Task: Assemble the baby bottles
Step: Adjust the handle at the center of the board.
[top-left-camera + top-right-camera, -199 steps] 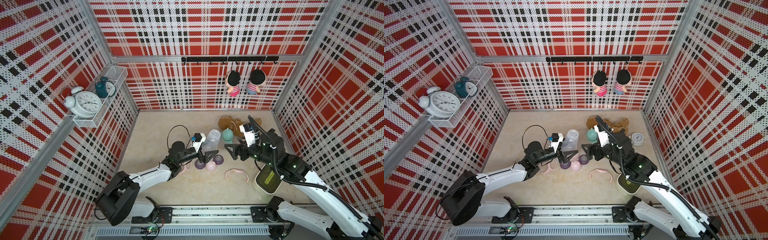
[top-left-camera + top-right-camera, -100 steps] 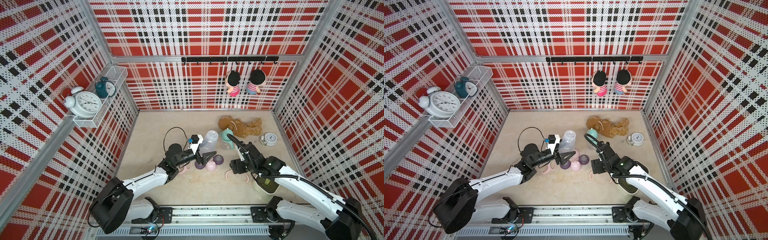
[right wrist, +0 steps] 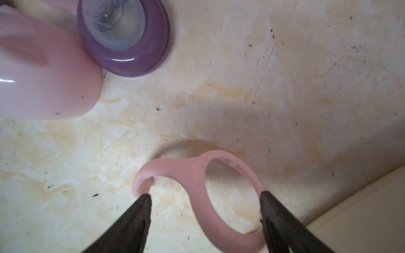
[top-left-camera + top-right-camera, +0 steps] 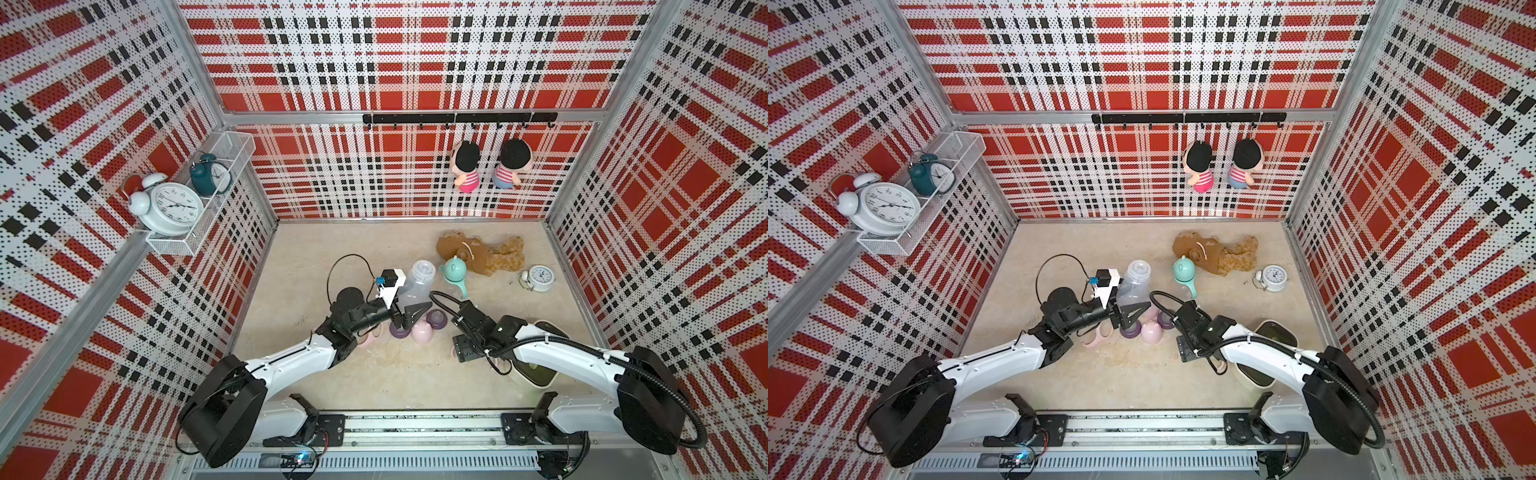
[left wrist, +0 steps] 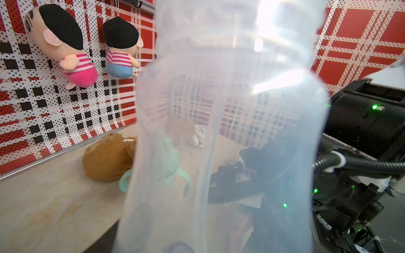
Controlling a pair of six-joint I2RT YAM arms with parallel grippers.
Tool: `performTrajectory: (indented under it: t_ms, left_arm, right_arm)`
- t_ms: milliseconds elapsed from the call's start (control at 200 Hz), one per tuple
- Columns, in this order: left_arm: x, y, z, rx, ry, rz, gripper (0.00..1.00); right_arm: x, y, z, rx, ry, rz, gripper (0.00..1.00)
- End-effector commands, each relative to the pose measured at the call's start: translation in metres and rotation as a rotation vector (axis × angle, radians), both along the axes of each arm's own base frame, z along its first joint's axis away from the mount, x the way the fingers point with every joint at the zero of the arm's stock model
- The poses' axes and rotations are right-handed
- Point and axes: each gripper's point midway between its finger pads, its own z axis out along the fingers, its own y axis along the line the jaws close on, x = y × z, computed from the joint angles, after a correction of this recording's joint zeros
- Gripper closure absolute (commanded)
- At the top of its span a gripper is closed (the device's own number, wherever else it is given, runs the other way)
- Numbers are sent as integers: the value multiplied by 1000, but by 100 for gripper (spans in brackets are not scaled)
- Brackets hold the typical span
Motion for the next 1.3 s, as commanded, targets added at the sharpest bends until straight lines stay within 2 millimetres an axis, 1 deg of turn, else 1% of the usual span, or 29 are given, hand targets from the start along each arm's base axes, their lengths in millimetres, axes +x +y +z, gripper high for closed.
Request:
performTrajectory:
  t_ms: [0,70,165,266,356,451,576,722,852,892,967,1077,1127,1198,1298]
  left_arm:
    - [-1,3,5,-8,-22,14,90]
    - [0,3,5,-6,-20,11,90]
    - [0,2,5,-6,-21,10,90]
    - [0,3,5,-5,-22,12,90]
    - [0,3,5,-6,-22,13,90]
    - [0,2,5,-7,-22,13,90]
    - [1,2,6,-7,-24,13,90]
    - [0,4,7,-7,-27,20,90]
    - [0,6,7,-2,-25,26,90]
    - [0,7,7,-3,-27,28,90]
    - [0,7,7,-2,-27,30,90]
    - [0,7,7,-2,-28,28,90]
    - [0,6,7,-1,-28,25,90]
    - [0,6,9,-3,-31,24,90]
    - [0,5,8,-2,-31,22,90]
  right_arm:
    - [2,-1,-6,-6,-14,-27,22]
    - [1,-1,-8,0,-12,-25,25]
    - [1,-3,-10,-3,-17,-36,36]
    - [1,-3,-13,-2,-19,-43,44]
    - [4,-3,-13,4,-40,-54,49]
    - [15,-1,-5,12,-94,-65,56]
    - [32,7,6,20,-158,-65,64]
    - [49,16,10,6,-184,-61,66]
    - [56,24,15,22,-194,-61,60]
    - [56,23,18,30,-202,-69,56]
    - [53,21,24,53,-209,-80,42]
    - [41,15,30,93,-198,-94,29]
    - [34,12,31,106,-188,-101,24]
    - [25,5,32,112,-177,-113,21]
    - [11,-6,35,112,-160,-138,19]
